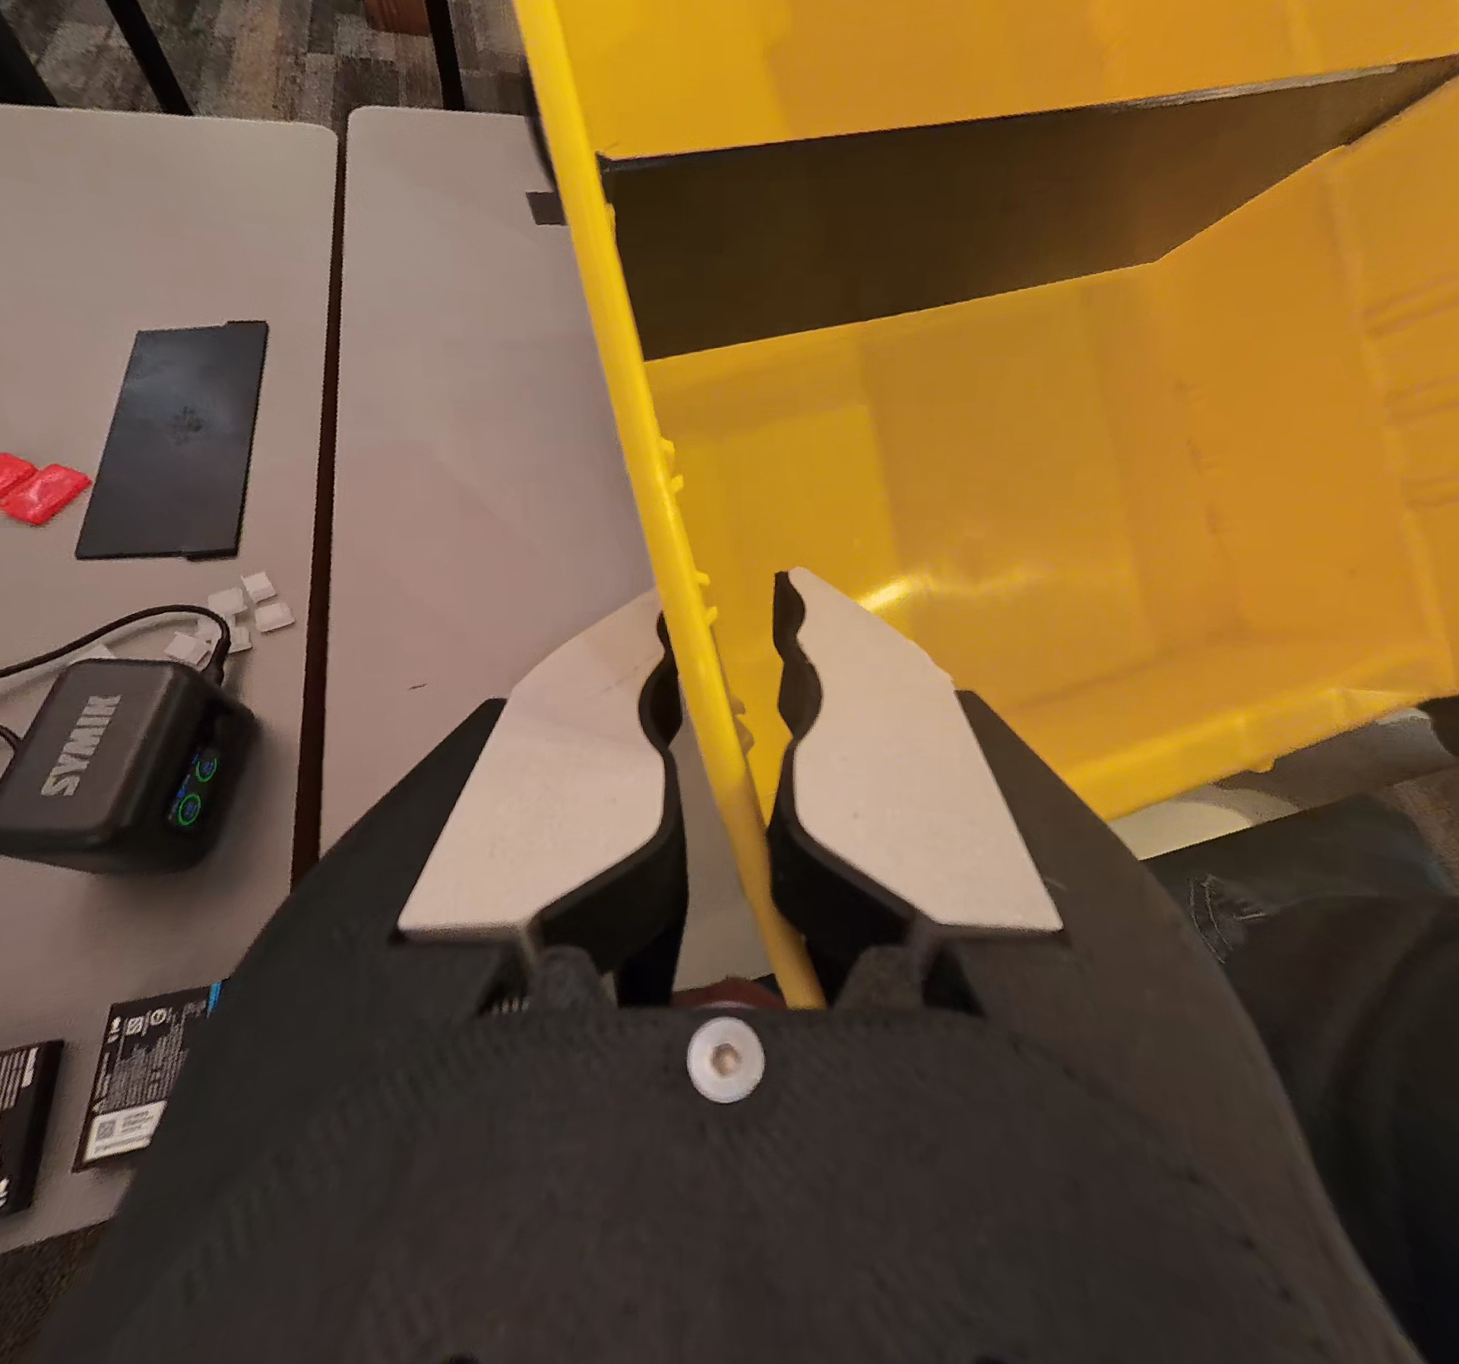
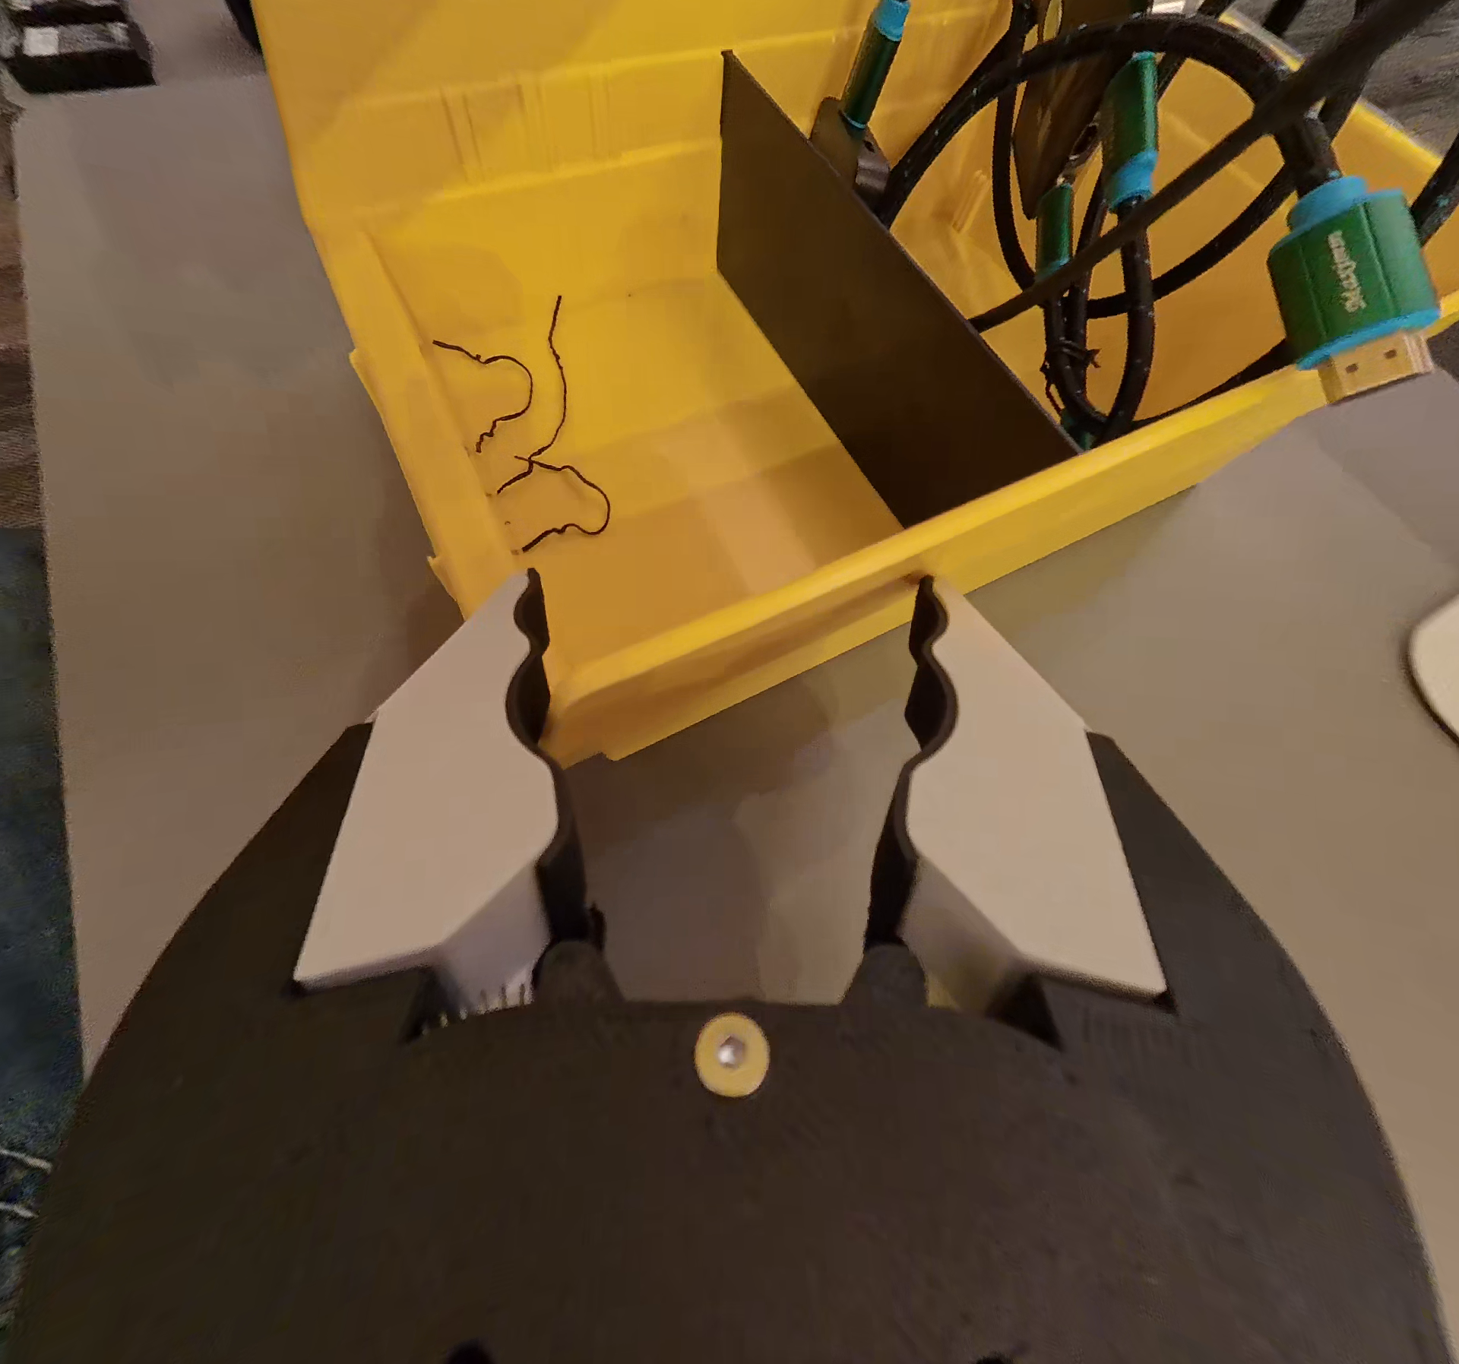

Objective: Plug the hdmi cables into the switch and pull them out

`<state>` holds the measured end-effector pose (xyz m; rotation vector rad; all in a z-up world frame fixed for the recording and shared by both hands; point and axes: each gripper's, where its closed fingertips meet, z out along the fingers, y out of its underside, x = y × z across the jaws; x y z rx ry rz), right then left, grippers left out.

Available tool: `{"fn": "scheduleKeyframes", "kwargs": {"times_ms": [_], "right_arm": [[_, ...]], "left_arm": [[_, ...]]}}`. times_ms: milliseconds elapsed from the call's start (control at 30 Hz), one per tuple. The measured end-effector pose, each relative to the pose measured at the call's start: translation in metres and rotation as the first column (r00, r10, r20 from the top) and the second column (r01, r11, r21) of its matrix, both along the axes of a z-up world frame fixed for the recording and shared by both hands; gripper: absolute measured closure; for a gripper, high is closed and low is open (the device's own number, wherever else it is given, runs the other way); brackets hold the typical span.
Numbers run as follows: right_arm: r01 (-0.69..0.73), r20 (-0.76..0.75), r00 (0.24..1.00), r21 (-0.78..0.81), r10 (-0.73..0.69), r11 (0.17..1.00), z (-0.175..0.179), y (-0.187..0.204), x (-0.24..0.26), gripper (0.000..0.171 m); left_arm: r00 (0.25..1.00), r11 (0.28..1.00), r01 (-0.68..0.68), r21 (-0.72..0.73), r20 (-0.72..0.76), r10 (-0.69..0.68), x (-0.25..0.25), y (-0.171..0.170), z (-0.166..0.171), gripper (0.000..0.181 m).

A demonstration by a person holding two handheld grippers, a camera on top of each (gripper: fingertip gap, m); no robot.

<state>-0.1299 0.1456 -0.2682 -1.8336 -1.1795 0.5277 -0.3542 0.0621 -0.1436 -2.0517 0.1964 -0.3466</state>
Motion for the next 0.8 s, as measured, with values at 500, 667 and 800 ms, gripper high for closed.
{"fn": "scheduleKeyframes", "kwargs": {"times_ms": [500, 667, 800], "right_arm": [[0.096, -0.270, 0.961, 0.159, -0.050, 0.983, 0.089, -0.007, 0.100, 0.077], [0.220, -0.462, 0.882, 0.221, -0.097, 0.950, 0.136, -0.026, 0.183, 0.079], [0.269, -0.598, 0.799, 0.278, -0.053, 0.922, 0.173, -0.065, 0.221, 0.072]], "left_arm": [[0.986, 0.985, 0.169, 0.024, -0.011, -0.169, 0.092, 0.026, 0.005, 0.159], [0.961, 0.961, 0.278, 0.008, -0.002, -0.278, 0.157, 0.043, 0.000, 0.159], [0.929, 0.929, 0.370, 0.002, -0.029, -0.370, 0.223, 0.058, -0.002, 0.158]]}}
